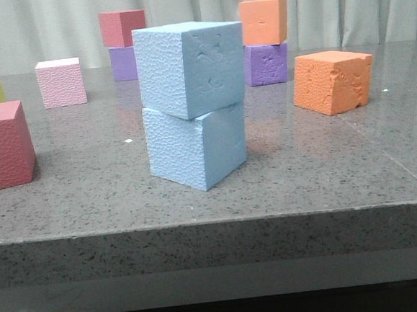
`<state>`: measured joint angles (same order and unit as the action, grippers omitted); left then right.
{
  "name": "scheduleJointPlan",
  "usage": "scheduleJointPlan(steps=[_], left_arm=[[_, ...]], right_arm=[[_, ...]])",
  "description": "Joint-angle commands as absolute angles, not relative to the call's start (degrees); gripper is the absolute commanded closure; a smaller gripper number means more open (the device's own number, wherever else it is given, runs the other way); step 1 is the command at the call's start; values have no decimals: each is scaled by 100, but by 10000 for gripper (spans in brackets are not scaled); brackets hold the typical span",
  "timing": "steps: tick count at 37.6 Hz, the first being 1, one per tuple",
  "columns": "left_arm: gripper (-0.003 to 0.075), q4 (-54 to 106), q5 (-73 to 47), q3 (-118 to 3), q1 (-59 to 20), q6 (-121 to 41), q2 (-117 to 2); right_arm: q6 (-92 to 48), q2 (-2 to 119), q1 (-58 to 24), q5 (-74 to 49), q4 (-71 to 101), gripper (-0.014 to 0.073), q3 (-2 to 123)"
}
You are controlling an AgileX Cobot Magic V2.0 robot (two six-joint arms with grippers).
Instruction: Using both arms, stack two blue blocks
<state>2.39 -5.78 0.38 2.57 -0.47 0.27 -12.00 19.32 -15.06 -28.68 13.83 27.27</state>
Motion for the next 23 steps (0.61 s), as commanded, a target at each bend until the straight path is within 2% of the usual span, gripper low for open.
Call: scheduleJointPlan(steps=[1,10,16,23], left_arm=[[741,268,-115,47,245,0,133],[741,268,-115,47,245,0,133],[741,268,-115,47,245,0,133],[741,268,-115,47,245,0,133]], right_arm=[[-1201,1981,-1477,-2440,1448,662,2886],[-1195,1746,-1382,-1900,944,662,2574],[-1195,1165,-659,-1225,859,662,1808],[-1195,282,140,-1194,859,662,957]])
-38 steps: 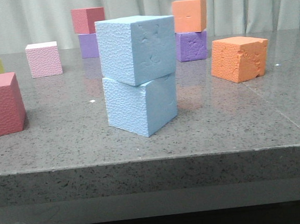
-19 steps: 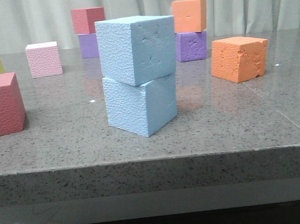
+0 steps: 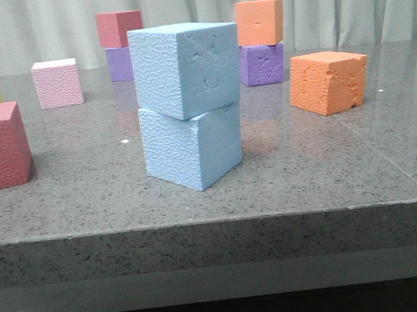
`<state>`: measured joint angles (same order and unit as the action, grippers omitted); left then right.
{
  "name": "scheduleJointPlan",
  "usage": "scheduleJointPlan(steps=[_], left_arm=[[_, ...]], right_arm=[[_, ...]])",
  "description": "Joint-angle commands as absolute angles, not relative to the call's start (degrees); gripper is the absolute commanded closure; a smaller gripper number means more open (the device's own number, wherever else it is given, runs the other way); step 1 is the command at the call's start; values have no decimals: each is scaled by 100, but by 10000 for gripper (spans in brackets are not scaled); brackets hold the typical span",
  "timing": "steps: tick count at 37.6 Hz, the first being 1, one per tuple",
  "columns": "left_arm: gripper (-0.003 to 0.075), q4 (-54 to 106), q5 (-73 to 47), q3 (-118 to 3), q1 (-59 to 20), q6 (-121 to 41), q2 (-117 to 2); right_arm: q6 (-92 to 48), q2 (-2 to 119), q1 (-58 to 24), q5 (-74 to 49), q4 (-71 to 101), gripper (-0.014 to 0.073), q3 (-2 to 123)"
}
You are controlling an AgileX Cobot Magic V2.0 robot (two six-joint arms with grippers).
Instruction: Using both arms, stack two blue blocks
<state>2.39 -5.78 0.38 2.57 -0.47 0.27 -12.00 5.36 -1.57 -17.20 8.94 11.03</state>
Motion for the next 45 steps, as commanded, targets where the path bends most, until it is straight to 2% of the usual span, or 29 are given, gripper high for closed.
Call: scheduleJointPlan(steps=[1,5,15,26,45], left_arm=[[741,268,-115,47,245,0,133],[741,268,-115,47,245,0,133],[741,268,-115,47,245,0,133],[741,268,-115,47,245,0,133],[741,268,-115,47,245,0,133]], right_arm=[[-1195,155,216,-1198,859,662,866],[-1189,-186,291,-1178,869,662,468],[-1177,-141,285,-1082,880,662,-128],[-1177,-141,285,-1918,880,662,-124],[-1177,-141,285,-1930,880,662,-124]])
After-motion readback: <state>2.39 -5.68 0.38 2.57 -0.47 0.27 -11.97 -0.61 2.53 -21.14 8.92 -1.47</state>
